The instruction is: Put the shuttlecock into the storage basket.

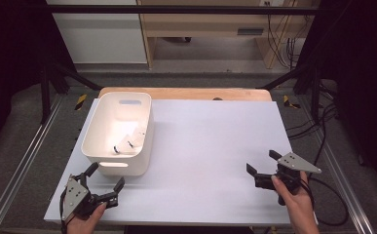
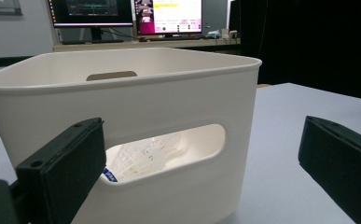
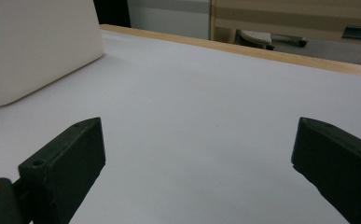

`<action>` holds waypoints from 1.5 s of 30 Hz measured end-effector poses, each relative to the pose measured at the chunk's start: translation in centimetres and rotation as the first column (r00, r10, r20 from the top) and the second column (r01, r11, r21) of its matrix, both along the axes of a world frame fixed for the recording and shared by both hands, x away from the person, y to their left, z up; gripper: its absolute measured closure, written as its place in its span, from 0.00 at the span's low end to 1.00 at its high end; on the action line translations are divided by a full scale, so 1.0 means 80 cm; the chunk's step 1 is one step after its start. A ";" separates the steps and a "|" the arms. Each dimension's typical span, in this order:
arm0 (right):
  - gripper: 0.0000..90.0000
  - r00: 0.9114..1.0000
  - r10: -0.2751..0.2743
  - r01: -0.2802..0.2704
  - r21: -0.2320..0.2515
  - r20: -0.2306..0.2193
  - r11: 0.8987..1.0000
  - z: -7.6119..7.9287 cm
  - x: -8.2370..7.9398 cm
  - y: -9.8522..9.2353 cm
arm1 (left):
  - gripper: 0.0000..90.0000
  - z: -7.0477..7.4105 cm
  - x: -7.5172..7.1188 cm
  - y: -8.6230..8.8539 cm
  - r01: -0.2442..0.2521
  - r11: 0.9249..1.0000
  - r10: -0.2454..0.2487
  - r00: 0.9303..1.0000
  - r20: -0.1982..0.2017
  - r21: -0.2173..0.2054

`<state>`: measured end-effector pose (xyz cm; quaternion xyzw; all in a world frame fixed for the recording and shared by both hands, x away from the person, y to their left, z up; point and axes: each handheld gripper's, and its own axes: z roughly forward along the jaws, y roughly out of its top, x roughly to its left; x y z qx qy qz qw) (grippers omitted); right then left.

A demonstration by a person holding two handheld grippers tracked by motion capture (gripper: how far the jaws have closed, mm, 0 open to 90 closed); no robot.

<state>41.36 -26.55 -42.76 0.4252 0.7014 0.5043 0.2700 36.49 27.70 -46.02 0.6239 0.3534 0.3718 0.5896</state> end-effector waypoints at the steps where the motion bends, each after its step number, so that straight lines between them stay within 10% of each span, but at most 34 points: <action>1: 0.04 1.000 -0.003 0.003 0.005 0.000 1.000 -0.001 -0.001 -0.001 | 0.01 0.000 0.000 0.000 0.000 1.000 0.000 1.000 0.000 0.000; 45: 0.04 0.996 0.053 -0.054 0.009 0.071 0.999 -0.053 -0.029 0.009 | 0.01 -0.001 0.000 -0.004 0.016 1.000 -0.016 1.000 -0.002 0.007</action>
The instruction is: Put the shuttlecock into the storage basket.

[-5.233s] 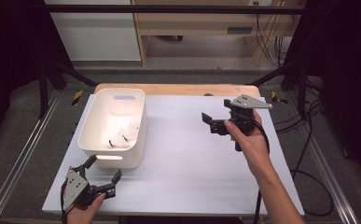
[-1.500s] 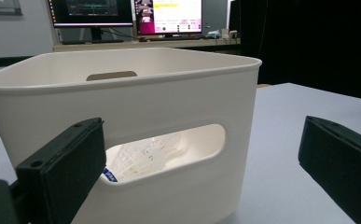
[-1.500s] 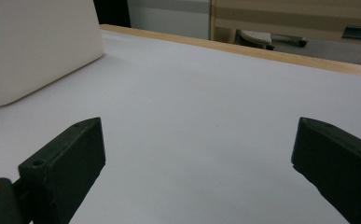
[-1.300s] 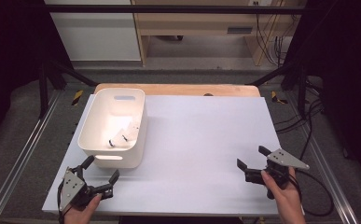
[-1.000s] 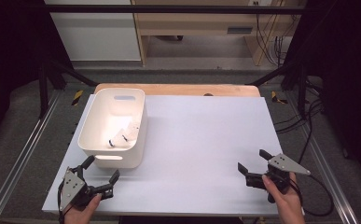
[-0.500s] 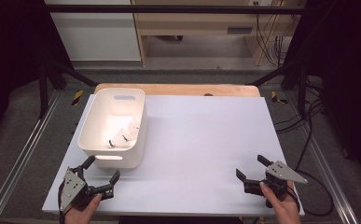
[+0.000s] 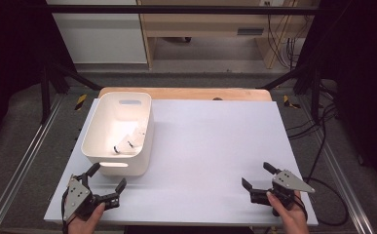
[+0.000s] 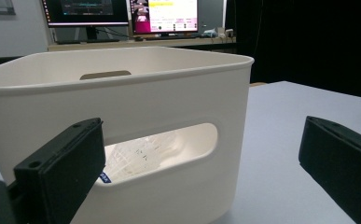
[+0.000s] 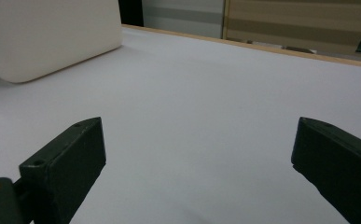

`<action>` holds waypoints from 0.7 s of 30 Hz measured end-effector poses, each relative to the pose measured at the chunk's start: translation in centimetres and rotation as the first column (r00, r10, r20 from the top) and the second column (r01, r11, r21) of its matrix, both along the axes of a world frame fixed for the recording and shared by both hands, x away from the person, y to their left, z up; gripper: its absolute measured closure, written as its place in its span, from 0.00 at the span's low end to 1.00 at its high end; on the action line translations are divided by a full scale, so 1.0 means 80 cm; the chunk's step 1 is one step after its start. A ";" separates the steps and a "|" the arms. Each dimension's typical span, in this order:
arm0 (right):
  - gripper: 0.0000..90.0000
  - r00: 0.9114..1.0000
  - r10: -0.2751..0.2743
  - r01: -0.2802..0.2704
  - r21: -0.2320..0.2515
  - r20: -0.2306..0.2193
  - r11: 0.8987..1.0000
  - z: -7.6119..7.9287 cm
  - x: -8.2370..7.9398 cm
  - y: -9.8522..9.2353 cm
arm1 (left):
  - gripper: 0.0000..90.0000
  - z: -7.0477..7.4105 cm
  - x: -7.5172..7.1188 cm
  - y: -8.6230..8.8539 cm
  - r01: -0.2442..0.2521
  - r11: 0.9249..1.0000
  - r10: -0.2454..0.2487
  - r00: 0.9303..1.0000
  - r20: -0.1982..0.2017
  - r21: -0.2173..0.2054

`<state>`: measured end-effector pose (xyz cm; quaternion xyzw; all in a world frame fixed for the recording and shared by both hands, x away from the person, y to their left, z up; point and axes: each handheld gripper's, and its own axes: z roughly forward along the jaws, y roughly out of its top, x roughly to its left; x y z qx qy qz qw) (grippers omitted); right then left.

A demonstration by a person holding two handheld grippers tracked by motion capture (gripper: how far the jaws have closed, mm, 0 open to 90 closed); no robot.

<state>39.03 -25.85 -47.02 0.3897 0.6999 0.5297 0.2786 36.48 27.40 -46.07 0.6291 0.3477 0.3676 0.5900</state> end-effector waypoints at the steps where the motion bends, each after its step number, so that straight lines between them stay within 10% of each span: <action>1: 0.04 1.000 0.005 -0.004 -0.003 0.008 1.000 0.000 0.001 0.001 | 0.01 0.000 0.000 0.000 0.000 1.000 0.000 1.000 0.000 0.000; 21: 0.04 0.998 0.060 -0.060 -0.020 0.036 0.998 -0.001 0.013 0.024 | 0.01 0.000 -0.001 -0.005 0.020 1.000 -0.020 1.000 -0.002 -0.004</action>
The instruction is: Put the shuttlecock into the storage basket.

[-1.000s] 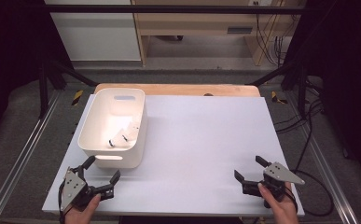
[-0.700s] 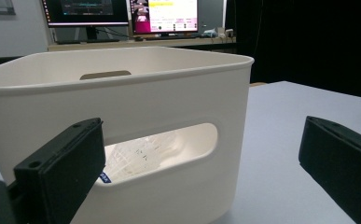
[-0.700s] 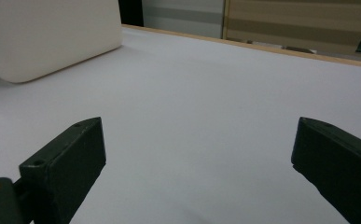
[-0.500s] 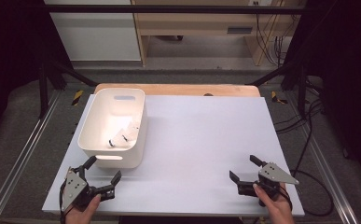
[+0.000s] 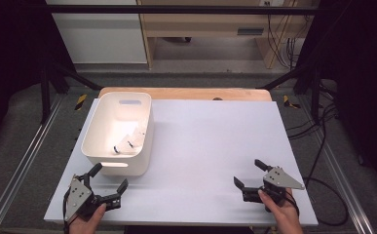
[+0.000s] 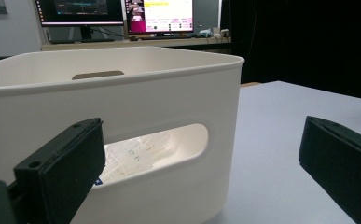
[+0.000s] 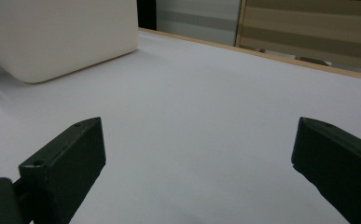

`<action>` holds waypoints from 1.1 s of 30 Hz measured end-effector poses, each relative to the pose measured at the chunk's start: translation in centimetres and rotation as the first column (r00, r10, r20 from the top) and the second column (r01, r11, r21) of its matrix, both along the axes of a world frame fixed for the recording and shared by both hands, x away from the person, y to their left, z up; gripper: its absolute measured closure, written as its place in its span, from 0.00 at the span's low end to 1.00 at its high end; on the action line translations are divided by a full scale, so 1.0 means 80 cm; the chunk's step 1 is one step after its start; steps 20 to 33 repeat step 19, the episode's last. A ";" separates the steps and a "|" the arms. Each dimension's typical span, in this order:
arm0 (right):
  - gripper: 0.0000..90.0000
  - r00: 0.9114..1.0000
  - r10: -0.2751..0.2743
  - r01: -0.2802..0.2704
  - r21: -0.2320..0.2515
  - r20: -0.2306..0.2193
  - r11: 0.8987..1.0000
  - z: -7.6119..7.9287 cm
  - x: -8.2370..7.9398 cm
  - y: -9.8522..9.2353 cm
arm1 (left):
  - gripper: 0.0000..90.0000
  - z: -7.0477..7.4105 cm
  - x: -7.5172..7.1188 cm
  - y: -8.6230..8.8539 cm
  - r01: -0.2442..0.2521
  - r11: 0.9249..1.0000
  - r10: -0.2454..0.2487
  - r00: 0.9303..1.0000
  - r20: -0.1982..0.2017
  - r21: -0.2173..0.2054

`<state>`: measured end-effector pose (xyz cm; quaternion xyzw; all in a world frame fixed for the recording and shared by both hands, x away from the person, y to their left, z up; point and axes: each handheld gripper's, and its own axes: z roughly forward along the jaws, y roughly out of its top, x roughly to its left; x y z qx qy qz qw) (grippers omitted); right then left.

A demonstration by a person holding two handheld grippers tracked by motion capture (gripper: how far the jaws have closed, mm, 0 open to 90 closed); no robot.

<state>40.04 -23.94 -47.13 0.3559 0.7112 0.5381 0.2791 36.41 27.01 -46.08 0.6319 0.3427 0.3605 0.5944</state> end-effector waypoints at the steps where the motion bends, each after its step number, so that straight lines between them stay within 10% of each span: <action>1: 0.04 1.000 0.004 -0.004 -0.001 0.002 1.000 0.000 0.001 0.002 | 0.01 0.000 0.000 0.000 0.001 1.000 -0.001 1.000 -0.001 -0.001; 33: 0.04 1.000 0.017 -0.017 -0.007 0.021 1.000 0.000 0.025 0.017 | 0.01 -0.002 -0.001 -0.002 0.005 1.000 -0.005 1.000 -0.010 -0.008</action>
